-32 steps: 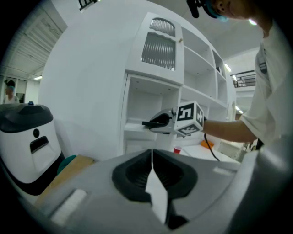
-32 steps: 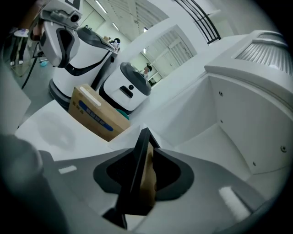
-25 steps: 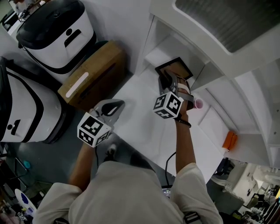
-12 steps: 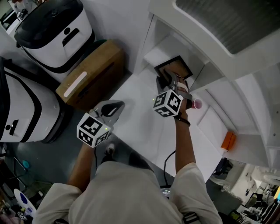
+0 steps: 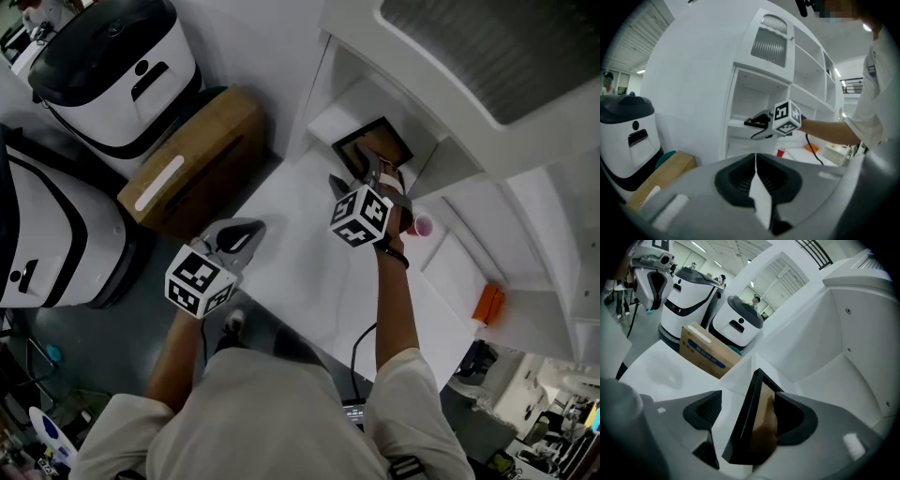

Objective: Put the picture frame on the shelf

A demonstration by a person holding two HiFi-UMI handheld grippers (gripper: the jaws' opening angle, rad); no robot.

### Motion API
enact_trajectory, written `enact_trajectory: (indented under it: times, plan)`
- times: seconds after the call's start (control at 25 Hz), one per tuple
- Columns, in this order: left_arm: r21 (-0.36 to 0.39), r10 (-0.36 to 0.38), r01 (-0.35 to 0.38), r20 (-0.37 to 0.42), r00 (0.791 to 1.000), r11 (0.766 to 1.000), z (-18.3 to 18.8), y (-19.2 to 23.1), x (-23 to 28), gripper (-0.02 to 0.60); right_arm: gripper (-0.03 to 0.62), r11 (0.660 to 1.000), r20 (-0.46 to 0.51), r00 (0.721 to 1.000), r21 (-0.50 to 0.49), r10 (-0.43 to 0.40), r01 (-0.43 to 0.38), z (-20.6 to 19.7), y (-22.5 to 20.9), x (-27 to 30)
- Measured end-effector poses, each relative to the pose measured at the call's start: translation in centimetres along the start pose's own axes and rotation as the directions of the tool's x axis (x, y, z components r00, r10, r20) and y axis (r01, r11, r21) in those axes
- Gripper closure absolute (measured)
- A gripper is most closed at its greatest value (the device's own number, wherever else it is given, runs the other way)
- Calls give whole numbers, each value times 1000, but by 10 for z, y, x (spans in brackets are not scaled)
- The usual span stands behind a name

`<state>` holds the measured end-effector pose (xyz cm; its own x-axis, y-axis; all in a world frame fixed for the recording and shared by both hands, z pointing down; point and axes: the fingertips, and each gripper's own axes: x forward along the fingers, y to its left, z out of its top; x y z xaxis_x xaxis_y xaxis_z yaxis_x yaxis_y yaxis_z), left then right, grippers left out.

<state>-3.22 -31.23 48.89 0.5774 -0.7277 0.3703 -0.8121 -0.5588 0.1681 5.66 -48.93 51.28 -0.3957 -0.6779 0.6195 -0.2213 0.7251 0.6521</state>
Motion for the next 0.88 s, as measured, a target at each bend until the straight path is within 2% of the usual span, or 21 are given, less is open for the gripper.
enact_trajectory:
  times: [0.32,0.68,0.88]
  plan:
    - [-1,-2,2,-7,1000,1000,-2,5,1,572,183,999,-17,999,-2,32,-32,1,-4,13]
    - [-1,1,-1,-14,1000,1000,-4,12,1,572,155,999,-30,999,-25,21,-22,-1,-9,24]
    - [-2,9,-9,-16,1000,1000,-5,15,-1,572,112,998,-70,997,-49,25,-28,-8,-8,32]
